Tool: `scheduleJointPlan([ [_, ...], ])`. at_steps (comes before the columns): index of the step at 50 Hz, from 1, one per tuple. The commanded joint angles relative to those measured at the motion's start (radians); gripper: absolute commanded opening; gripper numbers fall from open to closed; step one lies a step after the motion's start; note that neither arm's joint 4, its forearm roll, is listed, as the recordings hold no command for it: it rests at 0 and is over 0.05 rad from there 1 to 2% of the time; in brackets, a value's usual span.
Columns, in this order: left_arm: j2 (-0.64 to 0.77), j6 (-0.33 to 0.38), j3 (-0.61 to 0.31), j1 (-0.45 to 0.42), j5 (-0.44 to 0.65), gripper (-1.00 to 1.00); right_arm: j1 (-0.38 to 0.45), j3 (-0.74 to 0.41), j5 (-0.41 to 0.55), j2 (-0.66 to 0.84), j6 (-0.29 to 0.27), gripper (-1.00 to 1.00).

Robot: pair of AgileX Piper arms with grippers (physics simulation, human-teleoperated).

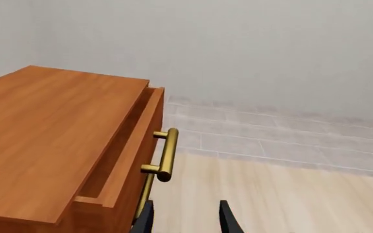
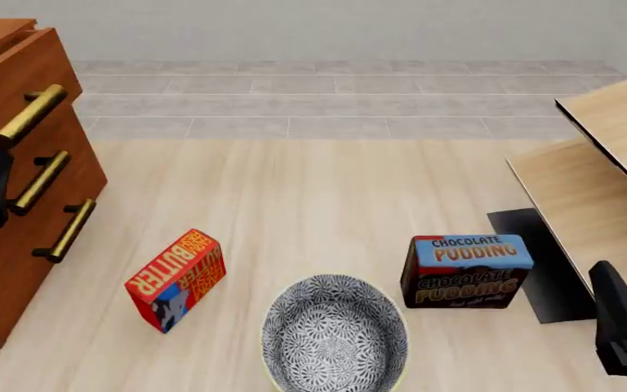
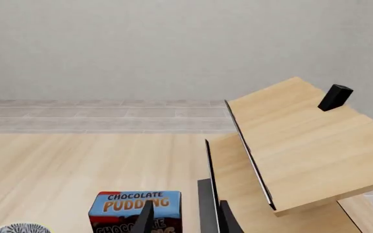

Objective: Close the top drawer of the cabinet and put the bowl on top of it.

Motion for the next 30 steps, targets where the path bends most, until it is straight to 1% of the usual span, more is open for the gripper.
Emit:
scheduleJointPlan([
  [1,0.119,0.005,0.031,0.011,-0.109,1.0,0.0,0.0,0.004,-0.003,0.0,1.0],
  [8,0.162,0.008,0.039,0.026,-0.14,1.0,0.0,0.0,0.004,-0.004,0.0,1.0],
  [9,0.158,0.002,0.038,0.03,-0.142,1.0,0.0,0.0,0.004,-0.004,0.0,1.0],
  [11,0.149,0.012,0.042,0.046,-0.149,1.0,0.0,0.0,0.004,-0.003,0.0,1.0],
  [12,0.153,0.0,0.045,0.058,-0.149,1.0,0.0,0.0,0.004,-0.003,0.0,1.0],
  [13,0.127,0.025,0.053,0.069,-0.154,1.0,0.0,0.0,0.004,-0.003,0.0,1.0],
  [18,0.131,0.025,0.06,0.079,-0.165,1.0,0.0,0.0,0.004,-0.004,0.0,1.0],
  [30,0.095,0.032,0.065,0.11,-0.154,1.0,0.0,0.0,0.004,-0.004,0.0,1.0],
])
